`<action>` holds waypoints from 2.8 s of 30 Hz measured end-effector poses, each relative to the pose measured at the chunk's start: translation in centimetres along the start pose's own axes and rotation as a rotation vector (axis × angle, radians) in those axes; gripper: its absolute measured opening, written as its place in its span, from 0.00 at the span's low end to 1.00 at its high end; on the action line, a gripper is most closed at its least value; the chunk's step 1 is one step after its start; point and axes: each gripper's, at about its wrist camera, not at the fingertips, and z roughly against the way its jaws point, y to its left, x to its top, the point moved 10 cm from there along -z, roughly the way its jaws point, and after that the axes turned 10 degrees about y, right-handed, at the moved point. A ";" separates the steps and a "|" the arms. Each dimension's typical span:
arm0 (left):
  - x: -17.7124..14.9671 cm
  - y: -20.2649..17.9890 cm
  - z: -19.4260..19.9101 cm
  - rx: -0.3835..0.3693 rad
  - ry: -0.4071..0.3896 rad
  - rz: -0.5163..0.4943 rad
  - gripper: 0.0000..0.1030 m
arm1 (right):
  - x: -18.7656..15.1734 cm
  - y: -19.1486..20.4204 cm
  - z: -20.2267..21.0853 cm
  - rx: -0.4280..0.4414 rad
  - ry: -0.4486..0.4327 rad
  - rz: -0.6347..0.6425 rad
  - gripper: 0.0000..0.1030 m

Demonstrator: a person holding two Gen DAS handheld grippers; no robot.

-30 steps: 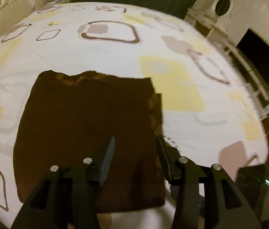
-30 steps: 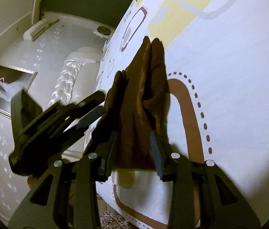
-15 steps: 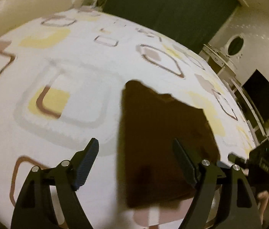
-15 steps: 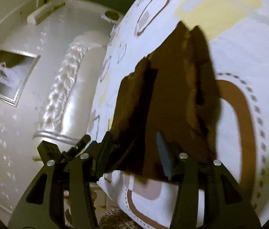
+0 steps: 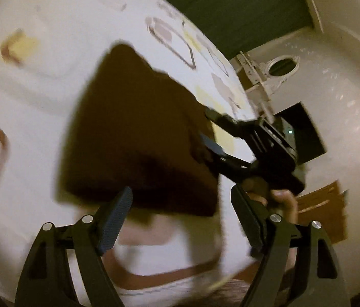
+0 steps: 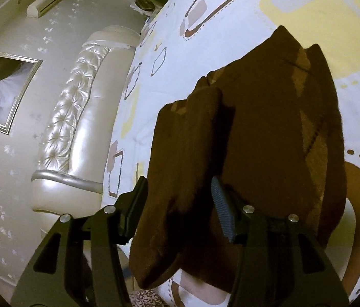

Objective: Fold small clothes

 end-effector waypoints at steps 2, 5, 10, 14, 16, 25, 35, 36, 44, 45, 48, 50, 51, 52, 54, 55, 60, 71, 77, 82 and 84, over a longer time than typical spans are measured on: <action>0.0 0.2 -1.5 -0.040 0.018 0.080 0.76 | 0.0 0.0 0.0 0.002 0.001 0.001 0.50; 0.4 0.4 -2.6 -0.079 0.010 0.170 0.76 | -0.1 0.0 0.1 0.001 -0.001 0.000 0.50; 2.0 0.4 -2.7 -0.102 -0.049 0.256 0.76 | 0.3 -0.5 0.4 -0.001 -0.010 -0.008 0.50; 2.8 1.1 -3.2 -0.092 -0.082 0.321 0.76 | 0.8 -0.7 0.3 0.003 -0.011 -0.011 0.50; 3.0 1.9 -3.8 -0.092 -0.095 0.382 0.72 | 1.1 -0.8 0.1 0.006 -0.009 -0.013 0.50; 2.9 1.4 -5.5 -0.013 -0.075 0.364 0.07 | 3.5 -2.0 0.2 -0.022 -0.029 -0.035 0.50; 2.5 1.7 -6.1 -0.006 -0.056 0.352 0.07 | 5.7 -2.9 -3.5 -0.025 0.059 -0.062 0.21; 2.5 1.7 -6.0 0.005 -0.053 0.340 0.06 | 5.7 -2.8 -3.8 -0.044 0.068 -0.041 0.09; 2.3 -3.0 -5.5 0.018 -0.063 0.214 0.06 | 7.1 0.7 0.1 -0.062 -0.003 0.089 0.07; 2.3 -3.7 -5.7 0.015 -0.060 0.200 0.06 | 7.5 1.1 1.1 -0.063 -0.011 0.101 0.07; 2.1 -5.6 -7.0 0.013 -0.047 0.161 0.06 | 8.4 1.0 2.7 -0.075 -0.021 0.119 0.07; 1.6 -6.1 -8.4 0.009 -0.021 0.155 0.06 | 8.9 -0.1 3.9 -0.099 -0.020 0.119 0.07; 1.3 -6.2 -9.1 0.012 -0.004 0.154 0.06 | 9.2 -0.8 4.2 -0.110 -0.023 0.111 0.07; 0.9 -6.2 -10.0 0.019 0.014 0.152 0.06 | 9.3 -1.4 4.5 -0.113 -0.021 0.103 0.06; 0.6 -5.9 -11.7 0.027 0.045 0.163 0.06 | 9.4 -2.8 4.7 -0.117 -0.019 0.079 0.06; 0.2 -5.4 -12.4 0.027 0.061 0.180 0.06 | 9.4 -3.7 4.8 -0.121 -0.017 0.064 0.06; -0.7 -3.7 -13.0 0.042 0.073 0.186 0.06 | 8.9 -6.4 3.9 -0.135 -0.005 0.027 0.06; -1.9 -3.7 -13.3 0.021 0.093 0.126 0.14 | 8.4 -8.3 4.0 -0.093 -0.041 -0.046 0.18; -4.4 -4.1 -8.3 0.026 0.065 -0.071 0.39 | 5.4 -6.8 7.7 -0.059 -0.102 -0.020 0.48; -3.7 -1.7 -3.9 0.052 0.006 -0.075 0.50 | 0.3 -7.1 9.3 -0.033 -0.103 -0.045 0.57; -2.9 -0.2 -1.9 0.058 -0.031 -0.057 0.57 | -1.8 -7.4 9.2 -0.023 -0.083 -0.058 0.61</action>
